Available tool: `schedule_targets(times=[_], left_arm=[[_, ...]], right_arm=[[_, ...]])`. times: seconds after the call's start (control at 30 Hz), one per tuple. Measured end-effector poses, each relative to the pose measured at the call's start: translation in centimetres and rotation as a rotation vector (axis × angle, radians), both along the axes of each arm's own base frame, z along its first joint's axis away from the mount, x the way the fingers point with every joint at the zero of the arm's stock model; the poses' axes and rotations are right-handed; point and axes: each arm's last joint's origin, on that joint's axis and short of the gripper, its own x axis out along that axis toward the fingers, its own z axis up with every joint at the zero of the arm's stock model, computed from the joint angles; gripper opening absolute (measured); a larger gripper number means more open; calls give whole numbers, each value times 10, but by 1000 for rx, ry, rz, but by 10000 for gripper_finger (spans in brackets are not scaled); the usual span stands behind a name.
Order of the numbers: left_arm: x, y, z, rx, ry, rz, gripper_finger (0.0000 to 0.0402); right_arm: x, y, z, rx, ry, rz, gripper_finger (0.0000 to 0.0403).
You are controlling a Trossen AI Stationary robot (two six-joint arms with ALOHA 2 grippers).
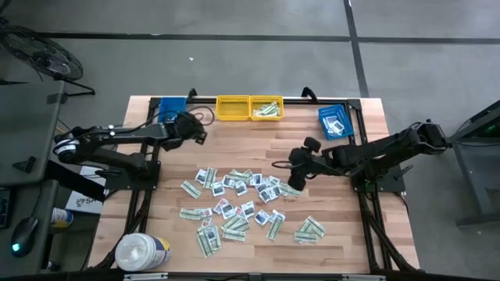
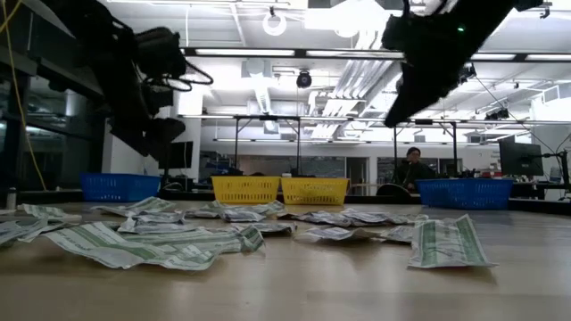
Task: Pick & Place First Aid Supplies
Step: Put the green bandage pack into the right yellow bin
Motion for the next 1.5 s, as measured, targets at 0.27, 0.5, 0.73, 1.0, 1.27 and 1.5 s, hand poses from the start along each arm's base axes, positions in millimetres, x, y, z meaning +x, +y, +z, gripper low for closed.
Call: schedule_targets(times=[0.27,0.5,0.73,1.0,1.27,1.5], left_arm=[[13,-38,6,23,0,-238,172],[25,-69,10,53,-36,-435,172],[29,-90,12,78,-51,-546,172],[28,-93,12,93,-52,-541,172],[28,-93,12,87,-61,-536,172],[28,-93,12,86,-61,-537,172]], right_arm=[[-12,8,-9,251,192,206,188],[-15,12,-10,325,237,255,188],[-9,23,-29,276,305,351,188],[-6,27,-62,298,308,365,188],[-11,27,-77,320,242,388,188],[-15,26,-90,318,181,393,188]])
